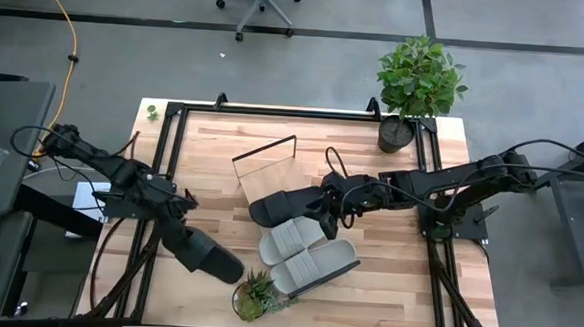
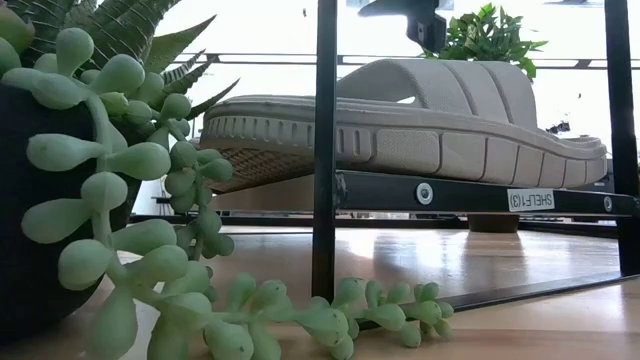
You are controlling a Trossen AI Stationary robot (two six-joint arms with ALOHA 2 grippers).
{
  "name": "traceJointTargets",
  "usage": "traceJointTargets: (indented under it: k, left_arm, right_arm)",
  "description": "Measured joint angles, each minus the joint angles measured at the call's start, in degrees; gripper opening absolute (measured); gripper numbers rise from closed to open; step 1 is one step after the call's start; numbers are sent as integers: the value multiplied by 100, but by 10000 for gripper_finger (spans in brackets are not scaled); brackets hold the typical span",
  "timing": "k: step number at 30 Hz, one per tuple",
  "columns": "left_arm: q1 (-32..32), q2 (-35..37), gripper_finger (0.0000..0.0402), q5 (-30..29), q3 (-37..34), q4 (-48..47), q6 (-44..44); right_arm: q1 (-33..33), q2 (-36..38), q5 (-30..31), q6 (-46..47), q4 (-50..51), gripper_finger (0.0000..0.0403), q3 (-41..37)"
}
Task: Pick and place slides into the shelf
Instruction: Put the black slipper on the shelf
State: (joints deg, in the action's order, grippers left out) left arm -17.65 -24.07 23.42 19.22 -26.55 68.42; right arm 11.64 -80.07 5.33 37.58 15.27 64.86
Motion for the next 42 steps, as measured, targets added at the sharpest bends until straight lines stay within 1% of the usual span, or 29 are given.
traceJointTargets:
  k: [9,16,21,29,35,42]
  left_arm:
    - [0,341,0,-831,415,-69,-70]
    - [0,379,0,-1917,635,-63,-163]
    - [2,377,0,-2827,731,31,-195]
    - [2,371,0,-4028,739,676,-2]
    - [2,237,0,-4264,739,872,232]
    - [4,-513,0,-4544,739,1846,234]
  right_arm:
    - [0,0,74,156,0,129,0]
    - [0,0,82,162,0,129,0]
    - [0,0,220,162,0,129,0]
    - [-2,0,218,142,0,129,0]
    - [-2,0,251,99,0,129,0]
    - [-2,0,260,32,-2,129,0]
